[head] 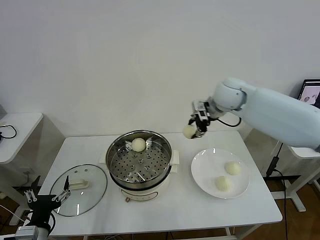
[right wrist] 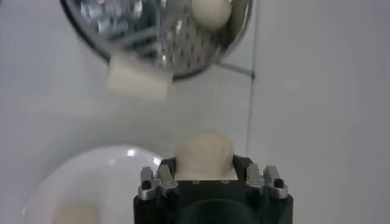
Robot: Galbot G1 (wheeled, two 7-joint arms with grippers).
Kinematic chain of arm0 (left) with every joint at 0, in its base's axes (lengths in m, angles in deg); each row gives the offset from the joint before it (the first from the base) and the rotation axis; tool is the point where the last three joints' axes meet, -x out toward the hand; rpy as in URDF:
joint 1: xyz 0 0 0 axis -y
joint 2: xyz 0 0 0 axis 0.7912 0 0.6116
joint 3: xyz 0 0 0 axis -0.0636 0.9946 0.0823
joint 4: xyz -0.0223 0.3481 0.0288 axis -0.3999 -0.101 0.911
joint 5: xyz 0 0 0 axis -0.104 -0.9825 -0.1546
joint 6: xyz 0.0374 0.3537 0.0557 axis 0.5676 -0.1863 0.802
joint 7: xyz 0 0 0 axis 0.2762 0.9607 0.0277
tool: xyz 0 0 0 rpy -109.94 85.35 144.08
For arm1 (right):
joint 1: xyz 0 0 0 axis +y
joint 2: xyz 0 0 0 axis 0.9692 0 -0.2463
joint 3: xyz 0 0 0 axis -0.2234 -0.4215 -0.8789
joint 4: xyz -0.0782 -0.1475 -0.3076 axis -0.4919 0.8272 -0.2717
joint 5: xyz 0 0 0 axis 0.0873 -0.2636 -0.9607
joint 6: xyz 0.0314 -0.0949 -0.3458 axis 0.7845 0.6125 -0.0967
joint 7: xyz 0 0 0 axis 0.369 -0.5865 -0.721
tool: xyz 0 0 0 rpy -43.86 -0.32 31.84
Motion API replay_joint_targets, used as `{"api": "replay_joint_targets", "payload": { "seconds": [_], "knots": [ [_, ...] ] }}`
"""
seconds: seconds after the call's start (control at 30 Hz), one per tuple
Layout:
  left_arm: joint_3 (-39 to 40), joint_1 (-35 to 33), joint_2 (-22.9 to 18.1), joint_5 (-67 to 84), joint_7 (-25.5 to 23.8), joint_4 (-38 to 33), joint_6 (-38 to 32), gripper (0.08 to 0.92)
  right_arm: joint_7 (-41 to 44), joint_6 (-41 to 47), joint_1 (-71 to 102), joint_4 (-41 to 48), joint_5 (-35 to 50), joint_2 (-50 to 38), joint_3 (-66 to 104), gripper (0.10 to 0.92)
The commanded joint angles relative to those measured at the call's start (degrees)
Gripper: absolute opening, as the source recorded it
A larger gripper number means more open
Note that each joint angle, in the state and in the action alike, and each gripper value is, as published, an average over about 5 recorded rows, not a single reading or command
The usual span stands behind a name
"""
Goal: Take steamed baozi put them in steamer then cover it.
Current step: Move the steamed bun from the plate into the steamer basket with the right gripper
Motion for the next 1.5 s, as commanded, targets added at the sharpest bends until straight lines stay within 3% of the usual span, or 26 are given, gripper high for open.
{"api": "replay_joint_targets", "payload": {
  "seconds": [0.03, 0.3, 0.6, 1.5],
  "knots": [
    [-0.2, -0.1, -0.1, -0.3, 0.0, -0.3, 0.0, 0.823, -3.9, 5.6, -4.2, 1.4, 9.5, 12.3, -2.6, 0.594],
    [-0.7, -0.3, -0.7, -0.7, 0.1, -1.9, 0.1, 0.823, -6.3, 9.8, 1.9, 8.9, 9.4, 24.6, -3.3, 0.594],
    [-0.5, 0.3, -1.3, -1.1, 0.1, -2.2, -0.1, 0.823, -7.8, 11.1, 7.6, 15.3, 8.1, 31.9, -3.3, 0.594],
    [-1.0, 0.7, -0.8, -1.0, 0.3, -1.6, -0.6, 0.823, -7.9, 10.5, 11.5, 21.7, 4.2, 34.7, -3.0, 0.594]
  ]
}}
